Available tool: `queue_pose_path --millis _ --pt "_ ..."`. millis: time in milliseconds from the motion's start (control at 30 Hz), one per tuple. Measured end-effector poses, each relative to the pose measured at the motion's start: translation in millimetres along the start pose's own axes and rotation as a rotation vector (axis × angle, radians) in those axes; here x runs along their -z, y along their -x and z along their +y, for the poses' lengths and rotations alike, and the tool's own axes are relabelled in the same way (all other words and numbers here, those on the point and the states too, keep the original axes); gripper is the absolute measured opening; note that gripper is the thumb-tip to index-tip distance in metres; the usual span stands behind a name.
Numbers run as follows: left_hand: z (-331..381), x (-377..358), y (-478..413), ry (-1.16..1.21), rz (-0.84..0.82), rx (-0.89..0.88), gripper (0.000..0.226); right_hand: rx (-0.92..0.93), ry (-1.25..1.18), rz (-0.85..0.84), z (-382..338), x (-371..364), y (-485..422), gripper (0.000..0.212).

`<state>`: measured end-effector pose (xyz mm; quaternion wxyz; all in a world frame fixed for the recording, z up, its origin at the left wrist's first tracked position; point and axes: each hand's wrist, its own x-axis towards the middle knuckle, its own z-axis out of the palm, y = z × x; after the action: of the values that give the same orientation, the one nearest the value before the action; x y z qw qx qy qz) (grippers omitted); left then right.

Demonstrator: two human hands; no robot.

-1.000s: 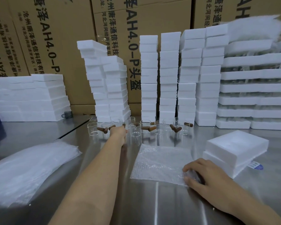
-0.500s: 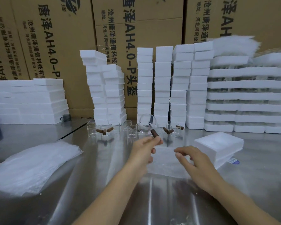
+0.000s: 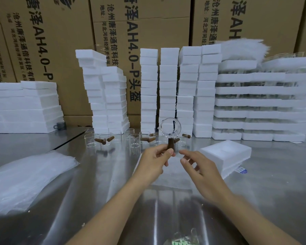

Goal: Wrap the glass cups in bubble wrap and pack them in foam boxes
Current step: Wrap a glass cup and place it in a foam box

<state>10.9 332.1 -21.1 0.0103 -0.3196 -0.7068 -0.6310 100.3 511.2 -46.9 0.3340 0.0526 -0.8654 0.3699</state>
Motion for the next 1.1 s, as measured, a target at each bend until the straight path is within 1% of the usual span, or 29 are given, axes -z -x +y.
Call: queue_pose_path --millis 100,167,233,267,333,433,533,567,633,700,800,933,1100 --pt "0 0 1 -0.017 -0.031 -0.013 0.017 -0.009 -0.026 0.012 -3 0 0 0.05" --pt "0 -2 2 -0.037 -0.069 -0.028 0.017 -0.016 -0.075 0.027 -6 0 -1 0.039" --pt "0 -9 5 -0.054 -0.097 -0.047 0.015 -0.03 -0.134 0.039 -8 -2 -2 0.024" --pt "0 -13 7 -0.06 -0.094 -0.047 0.013 -0.039 -0.156 0.044 -8 -4 -2 0.019" --pt "-2 -22 10 -0.075 -0.051 -0.03 0.015 -0.067 -0.197 0.057 -6 -7 -2 0.015" --pt "-3 -31 14 -0.109 0.01 -0.036 0.018 -0.114 -0.291 0.064 -6 -10 -4 0.015" --pt "-3 -35 15 -0.114 0.039 -0.041 0.037 -0.119 -0.35 0.055 -10 -12 -6 0.018" --pt "-3 -35 15 -0.104 0.046 -0.038 0.037 -0.118 -0.373 0.062 -11 -12 -6 0.019" --pt "-5 -36 14 -0.069 0.032 -0.024 0.024 -0.147 -0.426 0.101 -13 -12 -8 0.02" --pt "-5 -36 14 -0.014 -0.019 0.003 0.011 -0.2 -0.468 0.146 -14 -10 -10 0.016" --pt "-3 -36 13 0.049 -0.091 0.058 0.017 -0.281 -0.538 0.176 -16 -7 -11 0.015" --pt "1 -36 16 0.096 -0.143 0.127 0.019 -0.357 -0.6 0.142 -19 -6 -9 0.014" --pt "6 -31 17 0.122 -0.148 0.182 0.02 -0.438 -0.626 0.104 -19 -4 -9 0.026"
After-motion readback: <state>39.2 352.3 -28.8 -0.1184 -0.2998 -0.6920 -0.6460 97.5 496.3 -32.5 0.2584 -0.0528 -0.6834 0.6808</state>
